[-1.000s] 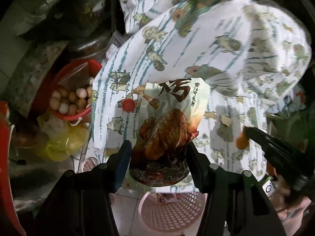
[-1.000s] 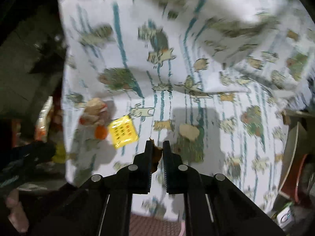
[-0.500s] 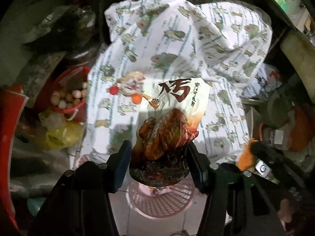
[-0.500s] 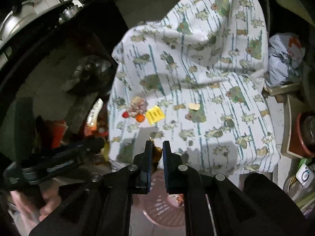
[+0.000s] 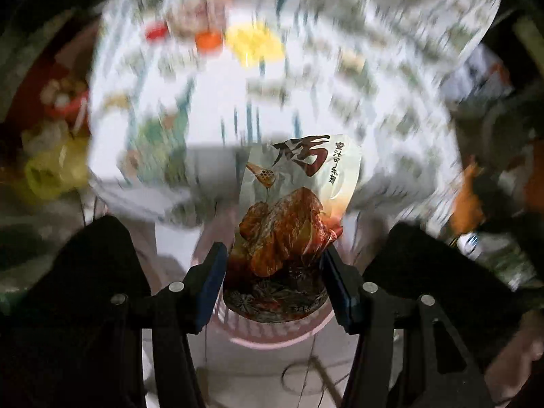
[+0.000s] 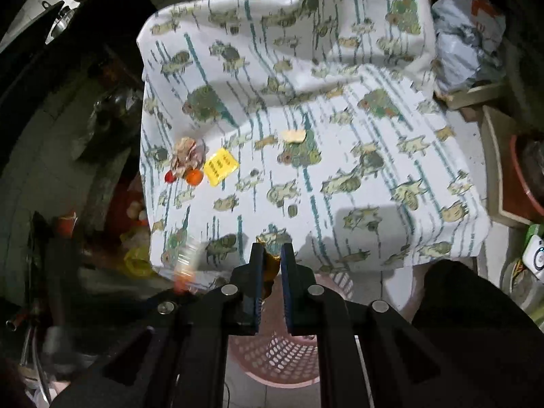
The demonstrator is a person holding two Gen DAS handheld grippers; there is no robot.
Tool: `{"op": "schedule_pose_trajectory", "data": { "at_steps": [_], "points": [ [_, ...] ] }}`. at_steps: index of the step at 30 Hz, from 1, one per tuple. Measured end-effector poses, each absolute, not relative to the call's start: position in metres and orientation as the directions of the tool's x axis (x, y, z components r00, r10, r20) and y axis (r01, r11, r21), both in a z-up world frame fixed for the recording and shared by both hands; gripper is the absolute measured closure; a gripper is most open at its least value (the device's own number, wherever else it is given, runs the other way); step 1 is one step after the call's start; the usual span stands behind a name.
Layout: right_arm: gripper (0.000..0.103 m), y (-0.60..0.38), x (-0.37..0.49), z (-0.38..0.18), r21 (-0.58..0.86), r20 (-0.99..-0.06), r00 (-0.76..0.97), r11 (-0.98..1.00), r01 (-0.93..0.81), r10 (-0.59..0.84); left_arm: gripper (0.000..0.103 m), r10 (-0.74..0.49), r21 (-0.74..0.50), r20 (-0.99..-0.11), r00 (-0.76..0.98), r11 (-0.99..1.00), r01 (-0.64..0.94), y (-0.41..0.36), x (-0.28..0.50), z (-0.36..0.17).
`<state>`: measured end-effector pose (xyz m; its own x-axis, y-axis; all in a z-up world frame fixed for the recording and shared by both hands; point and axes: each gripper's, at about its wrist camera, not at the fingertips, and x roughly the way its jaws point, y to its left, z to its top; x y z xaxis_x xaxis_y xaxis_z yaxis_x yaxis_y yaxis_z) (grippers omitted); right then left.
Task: Collect trash
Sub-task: 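Lower the bag and the orange scrap over the pink basket and open both grippers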
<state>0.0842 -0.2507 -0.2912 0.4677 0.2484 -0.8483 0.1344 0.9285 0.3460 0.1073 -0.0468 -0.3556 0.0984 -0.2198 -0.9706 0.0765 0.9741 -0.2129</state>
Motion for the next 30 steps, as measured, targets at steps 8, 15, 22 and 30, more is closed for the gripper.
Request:
{"op": "schedule_pose_trajectory", "data": {
  "at_steps": [8,15,22,30],
  "points": [
    [0.092,-0.24,0.092,-0.336,0.311,-0.899,0.367,0.939,0.148,0.24,0.047,-0.116,-0.123,-0.992,-0.054,0.981,0.152,-0.068,0.098,-0.424],
    [0.092,-0.239,0.093,-0.362,0.319,-0.917,0.303,0.933,0.166,0.259,0.043,-0.032,-0.067,-0.989,-0.145,0.967,0.246,-0.085,0.077,-0.462],
    [0.092,-0.242,0.092,-0.369,0.317,-0.922,0.291,0.931,0.182,0.257,0.023,0.056,0.011,-0.982,-0.183,0.97,0.243,-0.086,0.073,-0.481],
    [0.092,-0.242,0.093,-0.367,0.331,-0.917,0.291,0.926,0.182,0.271,0.021,0.025,0.017,-0.999,-0.031,0.973,0.231,-0.073,0.084,-0.402]
  ]
}}
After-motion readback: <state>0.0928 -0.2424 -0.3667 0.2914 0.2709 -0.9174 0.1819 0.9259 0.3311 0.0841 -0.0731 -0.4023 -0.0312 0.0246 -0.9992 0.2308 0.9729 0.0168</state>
